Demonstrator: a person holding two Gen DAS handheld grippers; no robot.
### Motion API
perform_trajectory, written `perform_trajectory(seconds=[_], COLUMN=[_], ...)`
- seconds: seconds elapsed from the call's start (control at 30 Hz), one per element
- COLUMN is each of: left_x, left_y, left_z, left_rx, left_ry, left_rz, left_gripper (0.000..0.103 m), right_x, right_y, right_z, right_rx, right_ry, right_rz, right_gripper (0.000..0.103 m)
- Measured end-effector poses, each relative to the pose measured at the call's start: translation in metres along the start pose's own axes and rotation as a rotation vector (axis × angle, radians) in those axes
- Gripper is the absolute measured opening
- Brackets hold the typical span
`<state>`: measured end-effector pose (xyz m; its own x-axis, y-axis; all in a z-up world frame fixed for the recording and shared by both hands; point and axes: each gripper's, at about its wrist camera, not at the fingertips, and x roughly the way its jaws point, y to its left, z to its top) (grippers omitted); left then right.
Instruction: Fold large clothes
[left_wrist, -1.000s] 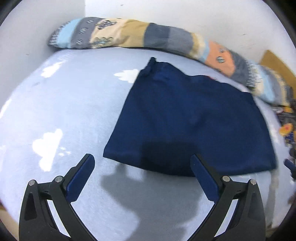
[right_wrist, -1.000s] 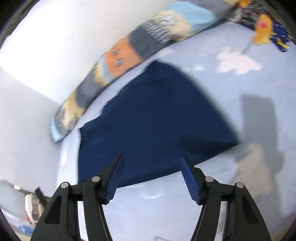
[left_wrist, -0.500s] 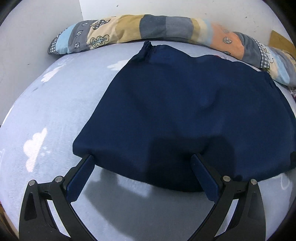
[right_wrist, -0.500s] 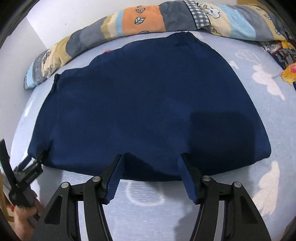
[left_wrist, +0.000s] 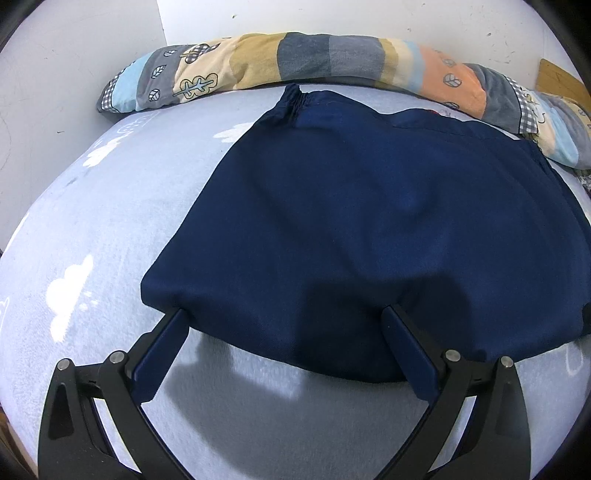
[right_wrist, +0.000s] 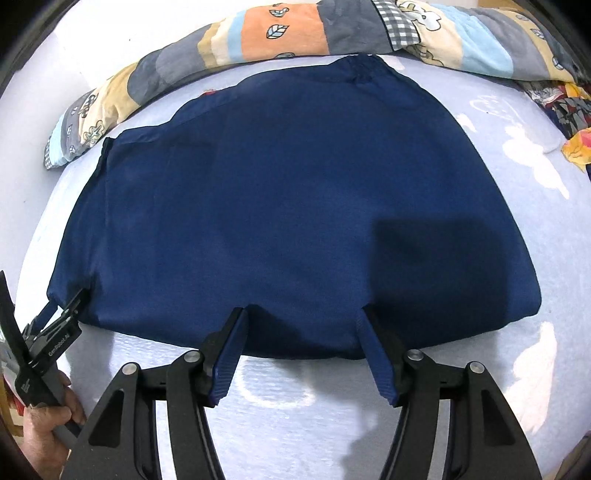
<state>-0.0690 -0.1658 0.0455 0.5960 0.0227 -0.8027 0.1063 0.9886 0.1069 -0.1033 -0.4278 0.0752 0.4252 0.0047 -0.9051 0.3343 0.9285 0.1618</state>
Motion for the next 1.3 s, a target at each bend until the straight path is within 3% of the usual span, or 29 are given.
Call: perform_trajectory(seconds=[0.5, 0.77, 0.9, 1.17, 1.3], left_x=[-0.002, -0.006, -0.008, -0.015, -0.018], left_y=[-0.005, -0.007, -0.008, -0.009, -0.007], left_z=[-0.001, -0.004, -0.005, -0.013, -0.016], left_rx=[0.022, 0.04, 0.063, 0.116, 0.148], left_ry=[0.006, 0.013, 0.018, 0.048, 0.122], left_rz=[0.027, 0.05, 0.062, 0.078, 0.079], left_gripper=[0.103, 0.103, 0.103, 0.103, 0.103], right_x=[-0.008, -0.01, -0.017, -0.032, -0.037], right_y=[-0.048, -0.069, -0.085, -0.088, -0.088], right_z=[-0.006, -0.011, -0.013, -0.02, -0.022], right_rx=[0.129, 0.165, 0.197, 0.126, 0.117], right_ry=[0.016, 0.037, 0.026, -0.02, -0.032], right_rz=[0.071, -0.067, -0.091, -0.154, -0.153], right_gripper=[0.061, 0.064, 0.064, 0.064, 0.064])
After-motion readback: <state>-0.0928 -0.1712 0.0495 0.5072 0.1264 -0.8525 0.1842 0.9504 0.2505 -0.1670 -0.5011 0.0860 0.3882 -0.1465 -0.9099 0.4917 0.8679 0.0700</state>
